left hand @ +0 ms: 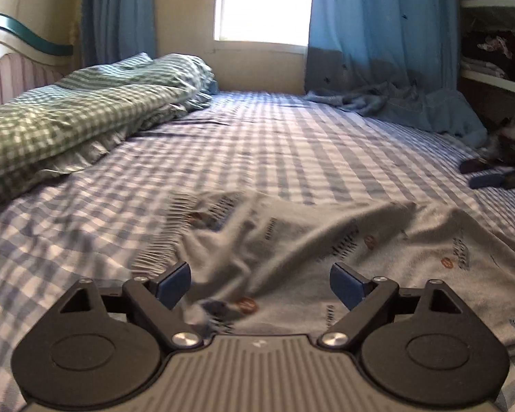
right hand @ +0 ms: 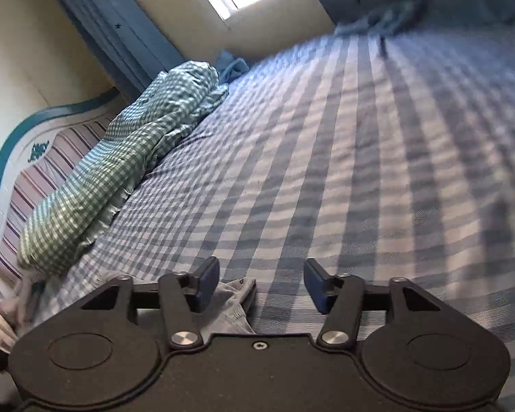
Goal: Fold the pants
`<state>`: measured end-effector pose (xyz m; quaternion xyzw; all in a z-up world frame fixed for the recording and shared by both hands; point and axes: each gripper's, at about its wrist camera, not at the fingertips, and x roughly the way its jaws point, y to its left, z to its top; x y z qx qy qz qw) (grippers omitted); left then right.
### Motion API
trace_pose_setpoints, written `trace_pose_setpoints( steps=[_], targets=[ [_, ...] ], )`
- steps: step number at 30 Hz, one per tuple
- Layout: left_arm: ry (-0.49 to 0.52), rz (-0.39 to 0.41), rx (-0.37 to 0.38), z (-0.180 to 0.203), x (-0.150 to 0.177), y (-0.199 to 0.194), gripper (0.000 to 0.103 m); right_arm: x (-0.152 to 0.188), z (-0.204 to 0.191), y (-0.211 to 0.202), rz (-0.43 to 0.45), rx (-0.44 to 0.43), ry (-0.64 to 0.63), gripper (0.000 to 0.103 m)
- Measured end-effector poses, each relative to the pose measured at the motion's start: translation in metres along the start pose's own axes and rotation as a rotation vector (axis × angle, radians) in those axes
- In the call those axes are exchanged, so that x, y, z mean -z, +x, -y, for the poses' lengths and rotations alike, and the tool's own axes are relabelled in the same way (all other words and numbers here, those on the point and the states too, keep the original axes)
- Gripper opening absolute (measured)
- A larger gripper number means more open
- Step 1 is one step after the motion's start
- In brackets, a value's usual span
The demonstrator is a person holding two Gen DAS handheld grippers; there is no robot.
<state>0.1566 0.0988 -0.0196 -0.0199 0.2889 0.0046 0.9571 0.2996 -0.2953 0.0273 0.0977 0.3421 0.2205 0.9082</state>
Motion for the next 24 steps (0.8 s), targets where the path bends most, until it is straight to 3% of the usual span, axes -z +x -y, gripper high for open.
trace_pose_setpoints(
  steps=[2, 5, 7, 8, 10, 13, 14, 17, 18, 21, 23, 24],
  targets=[
    [-0.039, 0.000, -0.091, -0.014, -0.008, 0.003, 0.092, 0.023, -0.022, -0.027, 0.051, 0.088, -0.123, 0.073],
    [-0.044, -0.057, -0.206, -0.022, -0.020, 0.027, 0.092, 0.069, -0.043, -0.035, 0.055, 0.204, -0.245, 0.073],
    [0.027, -0.202, -0.348, -0.021, -0.023, 0.059, 0.092, 0.094, -0.041, -0.029, 0.019, 0.318, -0.308, 0.073],
    [0.041, -0.235, -0.395, -0.021, -0.021, 0.066, 0.096, 0.104, -0.034, -0.027, 0.006, 0.394, -0.333, 0.073],
    [0.047, -0.212, -0.442, -0.011, -0.025, 0.057, 0.095, 0.122, -0.015, -0.036, 0.015, 0.592, -0.390, 0.074],
    [0.185, -0.113, -0.498, 0.026, -0.029, 0.040, 0.093, 0.138, 0.012, -0.082, 0.130, 0.756, -0.405, 0.088],
    [0.220, -0.080, -0.477, 0.044, -0.031, 0.034, 0.094, 0.142, 0.019, -0.098, 0.161, 0.780, -0.392, 0.093],
    [0.248, -0.040, -0.219, 0.105, -0.038, 0.026, 0.097, 0.162, 0.038, -0.137, 0.227, 0.752, -0.327, 0.101],
    [0.241, -0.047, -0.125, 0.131, -0.039, 0.029, 0.097, 0.171, 0.045, -0.145, 0.222, 0.735, -0.308, 0.102],
    [0.197, -0.092, 0.044, 0.194, -0.032, 0.045, 0.097, 0.198, 0.074, -0.157, 0.162, 0.773, -0.254, 0.101],
    [0.182, -0.168, 0.073, 0.226, -0.022, 0.065, 0.097, 0.213, 0.099, -0.178, 0.195, 0.785, -0.176, 0.102],
    [0.200, -0.212, 0.047, 0.239, -0.015, 0.074, 0.098, 0.219, 0.113, -0.192, 0.217, 0.796, -0.112, 0.102]
  ],
)
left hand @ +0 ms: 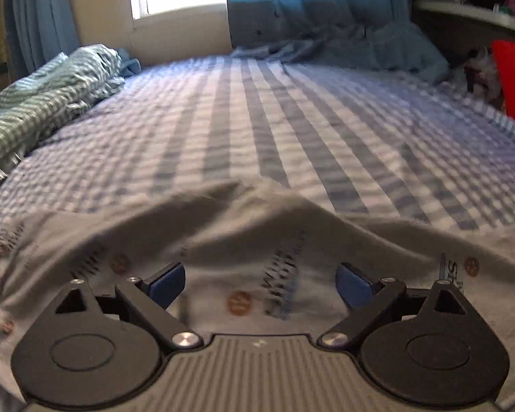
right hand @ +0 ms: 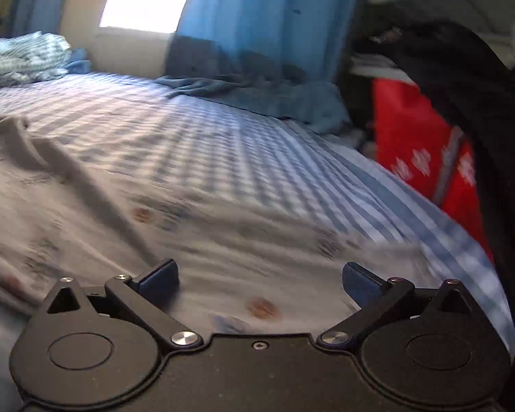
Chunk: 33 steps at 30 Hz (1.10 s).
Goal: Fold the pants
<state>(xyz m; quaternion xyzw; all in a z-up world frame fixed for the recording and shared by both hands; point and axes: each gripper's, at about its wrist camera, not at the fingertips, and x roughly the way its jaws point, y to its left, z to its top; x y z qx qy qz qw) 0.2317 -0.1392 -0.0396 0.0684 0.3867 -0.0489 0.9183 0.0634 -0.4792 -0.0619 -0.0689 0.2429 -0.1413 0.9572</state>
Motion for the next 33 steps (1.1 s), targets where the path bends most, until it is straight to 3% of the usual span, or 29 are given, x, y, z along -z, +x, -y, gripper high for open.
trace_pose_setpoints(
  steps=[2, 4, 7, 8, 10, 11, 14, 18, 20, 22, 24, 28, 30, 33],
  targets=[
    [-0.013, 0.045, -0.082, 0.013, 0.008, 0.000, 0.102, 0.008, 0.037, -0.003, -0.007, 0.074, 0.089, 0.102],
    [0.019, 0.035, -0.098, 0.023, 0.005, -0.005, 0.102, 0.019, 0.078, -0.018, 0.013, 0.124, 0.197, 0.102],
    [0.038, 0.079, -0.031, 0.049, -0.009, -0.018, 0.102, 0.032, 0.124, -0.026, 0.005, 0.007, 0.382, 0.102],
    [0.046, 0.102, 0.013, 0.061, -0.014, -0.023, 0.102, 0.035, 0.132, -0.026, 0.004, -0.038, 0.426, 0.101],
    [0.109, 0.120, 0.172, 0.099, -0.028, -0.028, 0.102, 0.039, 0.143, -0.024, -0.005, -0.129, 0.486, 0.096],
    [0.153, 0.115, 0.264, 0.121, -0.035, -0.029, 0.102, 0.040, 0.147, -0.023, -0.004, -0.169, 0.503, 0.088],
    [0.246, 0.128, 0.485, 0.182, -0.042, -0.024, 0.102, 0.039, 0.156, -0.015, -0.011, -0.212, 0.540, 0.078],
    [0.235, 0.028, 0.701, 0.257, -0.036, -0.013, 0.102, 0.030, 0.166, 0.002, -0.042, -0.242, 0.676, 0.077],
    [0.269, 0.000, 0.687, 0.285, -0.035, -0.004, 0.102, 0.029, 0.172, 0.007, -0.042, -0.260, 0.753, 0.077],
    [0.323, -0.033, 0.610, 0.308, -0.034, 0.012, 0.102, 0.034, 0.180, 0.011, -0.016, -0.283, 0.828, 0.077],
    [0.374, -0.005, 0.537, 0.318, -0.031, 0.019, 0.103, 0.040, 0.184, 0.015, 0.014, -0.294, 0.885, 0.077],
    [0.359, -0.037, 0.541, 0.318, -0.036, 0.020, 0.102, 0.034, 0.177, 0.019, 0.030, -0.242, 0.846, 0.076],
    [0.315, -0.083, 0.546, 0.313, -0.042, 0.016, 0.102, 0.030, 0.171, 0.019, 0.027, -0.190, 0.817, 0.068],
    [0.181, -0.204, 0.634, 0.301, -0.060, 0.017, 0.102, 0.030, 0.166, 0.022, 0.032, -0.128, 0.839, 0.018]
  ],
)
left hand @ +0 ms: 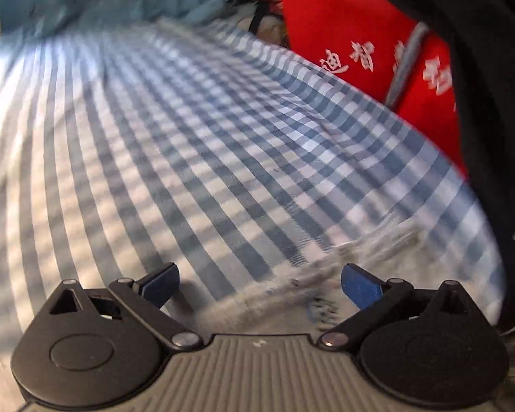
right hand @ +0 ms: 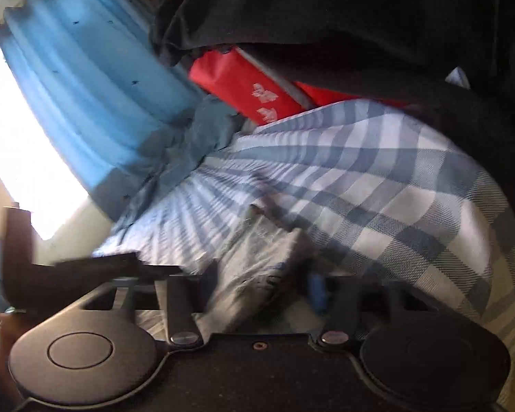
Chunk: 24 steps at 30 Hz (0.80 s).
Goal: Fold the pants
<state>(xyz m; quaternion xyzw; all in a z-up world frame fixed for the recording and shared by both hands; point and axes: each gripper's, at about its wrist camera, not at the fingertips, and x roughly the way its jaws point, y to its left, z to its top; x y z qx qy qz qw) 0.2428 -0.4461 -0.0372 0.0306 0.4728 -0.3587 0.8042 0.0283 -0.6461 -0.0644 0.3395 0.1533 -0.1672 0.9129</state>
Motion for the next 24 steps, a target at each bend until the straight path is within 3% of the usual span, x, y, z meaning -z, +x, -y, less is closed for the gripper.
trace_pose_setpoints(
  steps=[3, 9, 14, 16, 20, 22, 23, 24],
  targets=[
    [-0.166, -0.095, 0.144, -0.017, -0.009, -0.005, 0.101, 0.006, -0.014, -0.006, 0.075, 0.033, -0.082, 0.010],
    [-0.284, -0.214, 0.336, -0.025, -0.025, 0.000, 0.101, 0.030, -0.069, -0.018, 0.178, 0.108, -0.528, 0.003],
    [-0.358, -0.289, 0.404, -0.025, -0.026, 0.013, 0.101, 0.052, -0.092, -0.019, 0.183, 0.119, -0.759, 0.002],
    [-0.360, -0.285, 0.429, -0.020, -0.027, 0.011, 0.101, 0.059, -0.096, -0.020, 0.182, 0.117, -0.813, 0.001],
    [-0.348, -0.172, 0.409, -0.019, -0.034, -0.006, 0.101, 0.061, -0.096, -0.020, 0.165, 0.136, -0.808, 0.001],
    [-0.305, -0.113, 0.356, -0.015, -0.042, -0.015, 0.101, 0.053, -0.090, -0.021, 0.157, 0.157, -0.699, 0.018],
    [-0.277, -0.084, 0.337, -0.013, -0.043, -0.020, 0.101, 0.048, -0.084, -0.023, 0.150, 0.169, -0.640, 0.038],
    [-0.239, -0.062, 0.324, -0.010, -0.046, -0.024, 0.101, 0.043, -0.078, -0.025, 0.133, 0.174, -0.572, 0.046]
  ],
)
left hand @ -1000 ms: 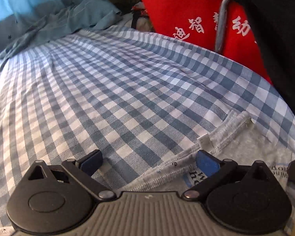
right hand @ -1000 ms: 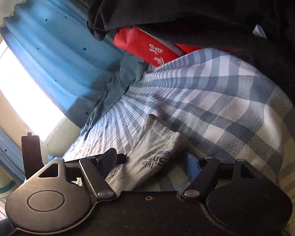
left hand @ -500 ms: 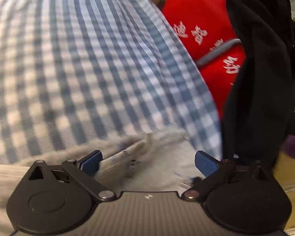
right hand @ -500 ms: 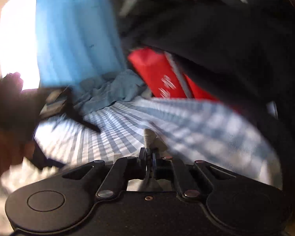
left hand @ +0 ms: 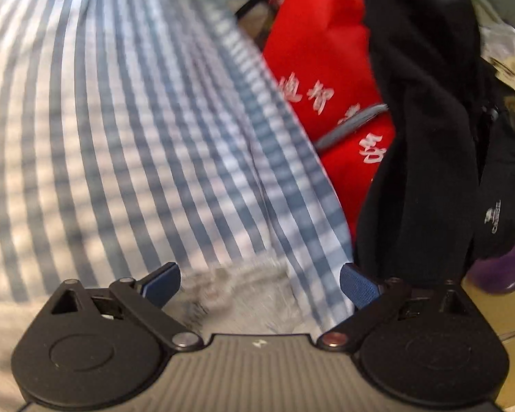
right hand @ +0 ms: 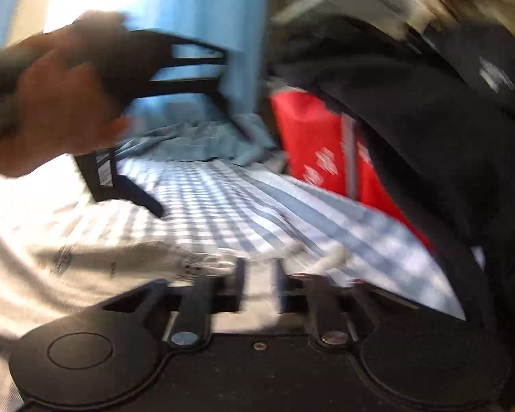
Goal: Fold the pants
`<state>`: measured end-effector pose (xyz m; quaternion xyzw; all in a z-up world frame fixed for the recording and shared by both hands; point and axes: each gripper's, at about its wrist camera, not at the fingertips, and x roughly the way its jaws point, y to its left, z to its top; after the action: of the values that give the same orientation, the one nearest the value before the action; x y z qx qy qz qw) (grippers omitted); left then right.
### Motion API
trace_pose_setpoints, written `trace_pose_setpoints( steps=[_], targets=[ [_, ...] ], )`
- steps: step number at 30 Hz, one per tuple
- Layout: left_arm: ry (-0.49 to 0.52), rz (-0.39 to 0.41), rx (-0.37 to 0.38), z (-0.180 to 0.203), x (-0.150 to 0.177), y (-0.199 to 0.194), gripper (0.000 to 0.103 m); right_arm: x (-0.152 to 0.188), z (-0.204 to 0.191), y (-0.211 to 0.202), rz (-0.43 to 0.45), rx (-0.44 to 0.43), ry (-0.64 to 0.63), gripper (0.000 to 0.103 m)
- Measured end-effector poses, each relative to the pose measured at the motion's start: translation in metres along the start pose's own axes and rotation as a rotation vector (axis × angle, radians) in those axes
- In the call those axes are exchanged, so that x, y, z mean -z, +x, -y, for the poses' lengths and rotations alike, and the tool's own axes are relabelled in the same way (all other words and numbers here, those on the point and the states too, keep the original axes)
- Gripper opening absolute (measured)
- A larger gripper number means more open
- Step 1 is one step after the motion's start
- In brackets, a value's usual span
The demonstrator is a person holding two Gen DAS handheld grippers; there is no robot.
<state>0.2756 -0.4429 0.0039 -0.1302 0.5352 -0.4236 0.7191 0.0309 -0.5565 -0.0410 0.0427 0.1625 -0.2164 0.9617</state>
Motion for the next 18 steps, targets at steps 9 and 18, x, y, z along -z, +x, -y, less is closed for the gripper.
trace_pose_setpoints(
  steps=[9, 18],
  targets=[
    [0.065, -0.239, 0.040, -0.016, 0.014, 0.048, 0.098, 0.011, 0.095, 0.027, -0.230, -0.281, 0.702, 0.058],
    [-0.192, -0.220, 0.093, -0.047, -0.008, 0.051, 0.099, 0.010, 0.094, 0.045, -0.180, -0.216, 0.723, 0.044]
  ],
)
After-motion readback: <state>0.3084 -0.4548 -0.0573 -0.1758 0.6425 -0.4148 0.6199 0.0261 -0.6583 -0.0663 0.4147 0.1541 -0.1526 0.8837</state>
